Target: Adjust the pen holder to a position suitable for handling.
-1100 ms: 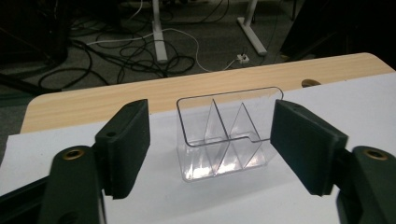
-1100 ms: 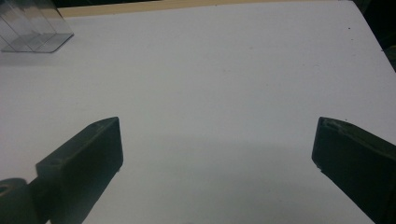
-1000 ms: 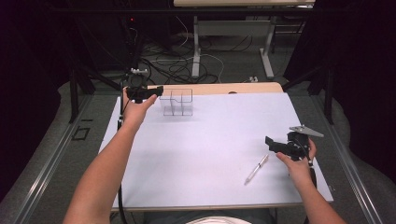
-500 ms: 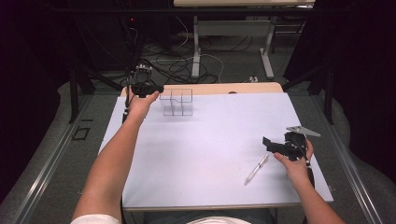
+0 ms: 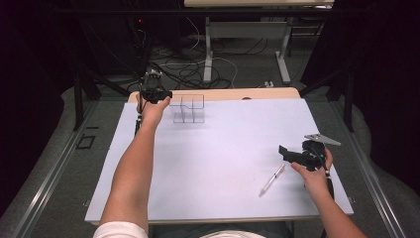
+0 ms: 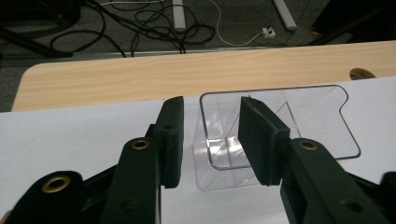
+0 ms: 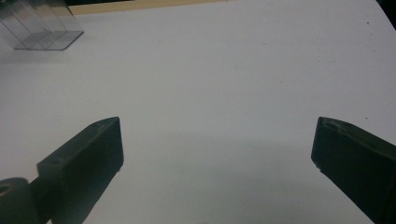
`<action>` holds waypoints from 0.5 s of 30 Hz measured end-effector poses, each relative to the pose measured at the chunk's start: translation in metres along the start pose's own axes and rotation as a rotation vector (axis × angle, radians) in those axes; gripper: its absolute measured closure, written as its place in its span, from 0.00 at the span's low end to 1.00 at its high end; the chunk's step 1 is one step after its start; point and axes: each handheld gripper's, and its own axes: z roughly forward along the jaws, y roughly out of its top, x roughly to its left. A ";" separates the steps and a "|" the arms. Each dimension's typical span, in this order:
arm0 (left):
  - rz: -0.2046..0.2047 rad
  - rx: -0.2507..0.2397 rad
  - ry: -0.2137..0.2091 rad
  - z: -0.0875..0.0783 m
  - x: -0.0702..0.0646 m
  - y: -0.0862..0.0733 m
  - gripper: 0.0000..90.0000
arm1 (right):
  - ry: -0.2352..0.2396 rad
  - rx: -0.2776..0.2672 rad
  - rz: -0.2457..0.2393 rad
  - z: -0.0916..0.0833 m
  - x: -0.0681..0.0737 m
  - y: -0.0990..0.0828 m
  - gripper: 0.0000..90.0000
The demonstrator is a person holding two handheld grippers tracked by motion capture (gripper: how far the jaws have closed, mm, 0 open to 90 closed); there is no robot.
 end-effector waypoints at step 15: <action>-0.054 0.098 0.002 0.021 -0.003 -0.006 0.82 | 0.011 -0.002 0.013 -0.001 -0.001 0.000 0.02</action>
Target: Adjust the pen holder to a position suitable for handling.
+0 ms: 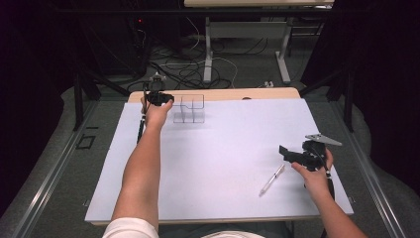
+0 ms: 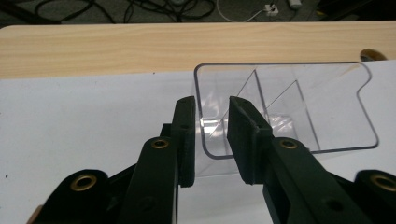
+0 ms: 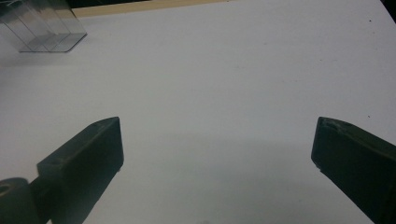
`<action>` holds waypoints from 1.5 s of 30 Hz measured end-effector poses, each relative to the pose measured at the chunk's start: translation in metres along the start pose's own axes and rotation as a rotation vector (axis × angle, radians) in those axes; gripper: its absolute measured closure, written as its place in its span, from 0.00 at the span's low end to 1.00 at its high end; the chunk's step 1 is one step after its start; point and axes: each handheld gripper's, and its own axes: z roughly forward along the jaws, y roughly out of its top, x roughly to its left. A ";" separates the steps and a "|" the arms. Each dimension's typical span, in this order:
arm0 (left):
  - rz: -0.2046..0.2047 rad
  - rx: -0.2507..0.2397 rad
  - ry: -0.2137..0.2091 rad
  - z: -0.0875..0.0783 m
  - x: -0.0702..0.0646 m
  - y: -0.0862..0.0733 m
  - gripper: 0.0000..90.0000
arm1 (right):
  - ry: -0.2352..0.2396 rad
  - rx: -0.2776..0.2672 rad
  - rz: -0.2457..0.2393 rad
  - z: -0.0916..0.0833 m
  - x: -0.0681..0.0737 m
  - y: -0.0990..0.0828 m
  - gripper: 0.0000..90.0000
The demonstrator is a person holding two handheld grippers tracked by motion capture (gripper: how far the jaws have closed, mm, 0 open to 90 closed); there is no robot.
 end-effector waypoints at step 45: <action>-0.016 0.045 0.075 -0.002 -0.012 -0.002 1.00 | 0.025 0.032 -0.012 0.005 0.002 -0.003 0.02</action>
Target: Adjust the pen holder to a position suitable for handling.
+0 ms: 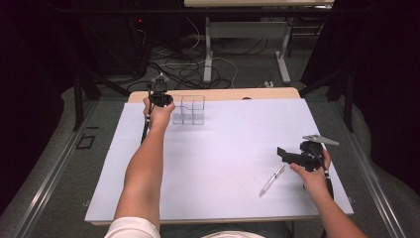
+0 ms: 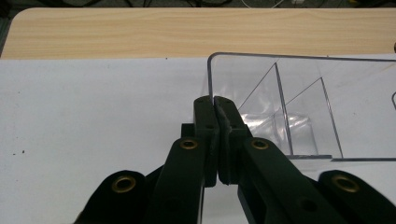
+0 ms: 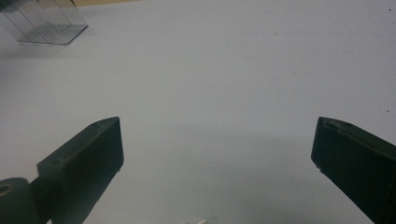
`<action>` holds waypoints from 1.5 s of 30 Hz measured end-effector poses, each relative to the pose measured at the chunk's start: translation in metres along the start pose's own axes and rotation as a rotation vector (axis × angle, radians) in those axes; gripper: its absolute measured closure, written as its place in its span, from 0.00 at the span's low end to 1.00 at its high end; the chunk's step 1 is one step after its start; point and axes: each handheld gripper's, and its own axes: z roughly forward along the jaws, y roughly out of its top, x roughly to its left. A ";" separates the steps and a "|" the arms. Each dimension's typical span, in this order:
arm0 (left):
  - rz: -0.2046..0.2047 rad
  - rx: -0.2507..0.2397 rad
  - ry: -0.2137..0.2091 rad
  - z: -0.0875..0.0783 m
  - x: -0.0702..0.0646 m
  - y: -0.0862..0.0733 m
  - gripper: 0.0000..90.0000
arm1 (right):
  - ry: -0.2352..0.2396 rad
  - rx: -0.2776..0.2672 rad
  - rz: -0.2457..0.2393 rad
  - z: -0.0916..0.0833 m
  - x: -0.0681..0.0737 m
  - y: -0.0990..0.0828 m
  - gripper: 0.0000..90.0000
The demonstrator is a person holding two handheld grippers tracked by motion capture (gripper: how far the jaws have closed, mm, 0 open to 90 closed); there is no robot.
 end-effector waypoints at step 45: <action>-0.074 -0.008 -0.095 -0.093 0.045 -0.123 0.99 | 0.006 0.011 -0.018 0.002 0.009 -0.001 0.02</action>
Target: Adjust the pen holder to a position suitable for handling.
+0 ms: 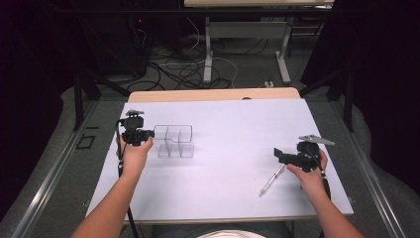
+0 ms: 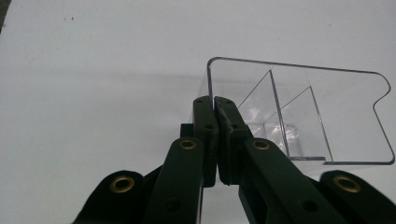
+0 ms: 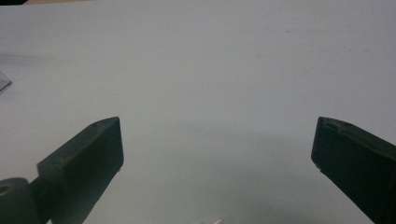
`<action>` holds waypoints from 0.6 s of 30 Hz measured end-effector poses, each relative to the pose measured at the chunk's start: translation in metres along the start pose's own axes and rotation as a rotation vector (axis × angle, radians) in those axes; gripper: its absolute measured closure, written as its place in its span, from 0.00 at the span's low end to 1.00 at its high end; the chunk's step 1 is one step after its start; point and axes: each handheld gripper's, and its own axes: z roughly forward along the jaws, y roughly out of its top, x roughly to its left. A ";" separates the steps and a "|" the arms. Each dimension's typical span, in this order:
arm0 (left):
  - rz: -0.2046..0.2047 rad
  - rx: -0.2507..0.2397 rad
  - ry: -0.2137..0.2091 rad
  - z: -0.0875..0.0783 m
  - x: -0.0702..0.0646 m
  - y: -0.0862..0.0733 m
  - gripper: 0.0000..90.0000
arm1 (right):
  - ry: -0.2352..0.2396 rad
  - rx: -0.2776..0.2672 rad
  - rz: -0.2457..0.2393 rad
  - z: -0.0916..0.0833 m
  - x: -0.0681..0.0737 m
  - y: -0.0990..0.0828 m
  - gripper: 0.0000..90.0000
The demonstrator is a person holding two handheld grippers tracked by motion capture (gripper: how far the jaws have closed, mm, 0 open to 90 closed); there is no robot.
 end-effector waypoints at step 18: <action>-0.028 -0.085 -0.085 -0.006 0.010 -0.014 0.87 | 0.000 0.001 -0.004 0.001 0.001 0.001 0.02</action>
